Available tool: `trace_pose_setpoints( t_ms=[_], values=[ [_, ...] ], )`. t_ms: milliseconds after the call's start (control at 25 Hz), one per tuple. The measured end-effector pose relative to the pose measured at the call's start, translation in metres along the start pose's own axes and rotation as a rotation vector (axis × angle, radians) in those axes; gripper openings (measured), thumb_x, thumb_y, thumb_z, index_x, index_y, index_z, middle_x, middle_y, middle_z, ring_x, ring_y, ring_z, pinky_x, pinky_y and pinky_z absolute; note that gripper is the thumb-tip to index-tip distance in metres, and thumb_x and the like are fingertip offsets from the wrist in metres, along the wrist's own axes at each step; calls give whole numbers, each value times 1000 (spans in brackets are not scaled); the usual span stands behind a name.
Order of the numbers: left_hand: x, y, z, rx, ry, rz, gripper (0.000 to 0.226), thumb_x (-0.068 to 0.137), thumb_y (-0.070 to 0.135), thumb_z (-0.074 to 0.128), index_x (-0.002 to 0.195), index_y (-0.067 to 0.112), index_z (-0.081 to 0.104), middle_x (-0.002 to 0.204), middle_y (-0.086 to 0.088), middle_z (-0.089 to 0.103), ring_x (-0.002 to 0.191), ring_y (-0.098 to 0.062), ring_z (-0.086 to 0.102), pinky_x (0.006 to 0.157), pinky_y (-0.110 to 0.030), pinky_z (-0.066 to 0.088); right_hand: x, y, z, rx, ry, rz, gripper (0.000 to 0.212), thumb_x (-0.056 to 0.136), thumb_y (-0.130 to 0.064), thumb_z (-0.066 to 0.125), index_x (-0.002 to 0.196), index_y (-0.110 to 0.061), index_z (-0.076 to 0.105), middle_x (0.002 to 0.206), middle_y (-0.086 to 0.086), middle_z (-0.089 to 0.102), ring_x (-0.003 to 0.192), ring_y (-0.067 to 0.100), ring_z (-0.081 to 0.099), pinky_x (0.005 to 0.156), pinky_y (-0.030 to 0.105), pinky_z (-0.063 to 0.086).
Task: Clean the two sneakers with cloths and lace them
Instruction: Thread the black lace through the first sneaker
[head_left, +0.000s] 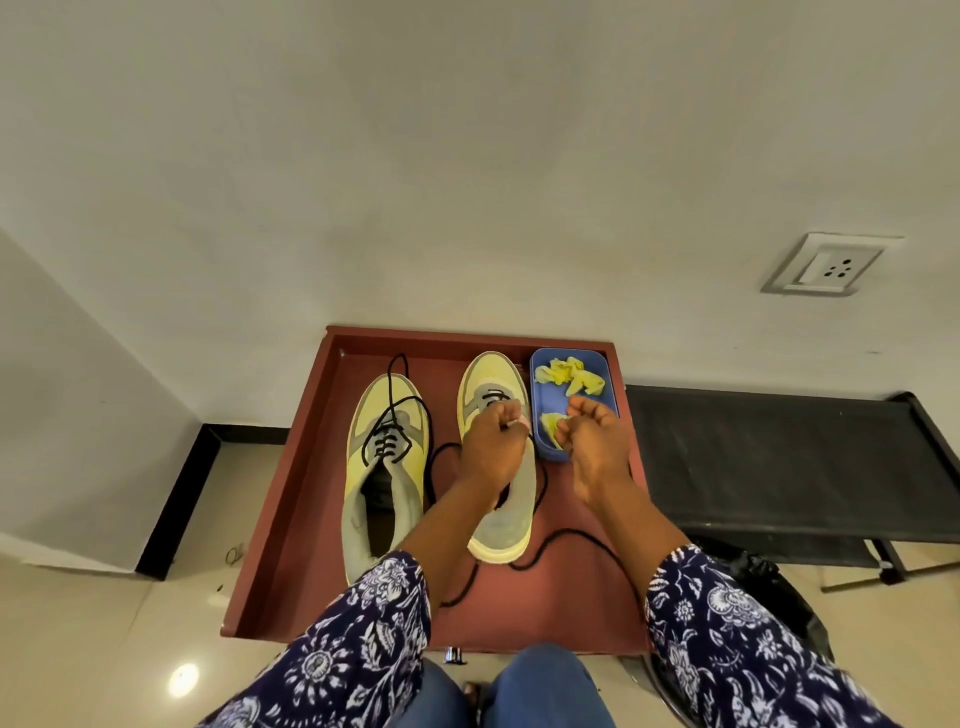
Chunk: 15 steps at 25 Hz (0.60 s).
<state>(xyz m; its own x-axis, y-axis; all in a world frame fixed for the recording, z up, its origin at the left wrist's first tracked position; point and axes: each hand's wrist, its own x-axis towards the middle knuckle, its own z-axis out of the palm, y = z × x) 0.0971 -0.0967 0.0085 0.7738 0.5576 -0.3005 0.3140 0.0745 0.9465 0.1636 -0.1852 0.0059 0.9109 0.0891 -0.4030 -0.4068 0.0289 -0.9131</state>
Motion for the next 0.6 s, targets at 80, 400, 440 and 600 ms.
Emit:
trace_pose_setpoints(
  t_ms=[80,400,440,600],
  values=[
    [-3,8,-24,131,141,118,20,91,11,49,107,10,61,107,-6,65,100,-22,60,90,-33,47,-11,-1,20,-31,-71,-43,22,89,5,47,100,-9,59,80,1,58,70,12,53,71,27,49],
    [-11,-12,-126,197,622,-60,25,93,34,51,91,9,56,91,-7,61,84,-21,57,70,-29,41,-57,37,84,-302,-351,41,22,89,-9,50,72,-21,59,65,-2,53,63,15,48,64,31,41],
    [-11,-21,-132,219,580,-158,28,92,36,52,94,8,57,94,-9,62,88,-23,58,71,-31,43,-61,43,89,-363,-364,56,22,88,-12,50,69,-20,59,64,-1,53,64,17,47,66,33,39],
    [-19,-44,-134,184,391,-302,31,90,32,55,97,4,65,96,-15,65,92,-30,61,83,-40,52,-77,53,106,-483,-399,122,19,89,-24,52,74,-15,58,65,2,53,64,17,46,64,29,38]
  ],
)
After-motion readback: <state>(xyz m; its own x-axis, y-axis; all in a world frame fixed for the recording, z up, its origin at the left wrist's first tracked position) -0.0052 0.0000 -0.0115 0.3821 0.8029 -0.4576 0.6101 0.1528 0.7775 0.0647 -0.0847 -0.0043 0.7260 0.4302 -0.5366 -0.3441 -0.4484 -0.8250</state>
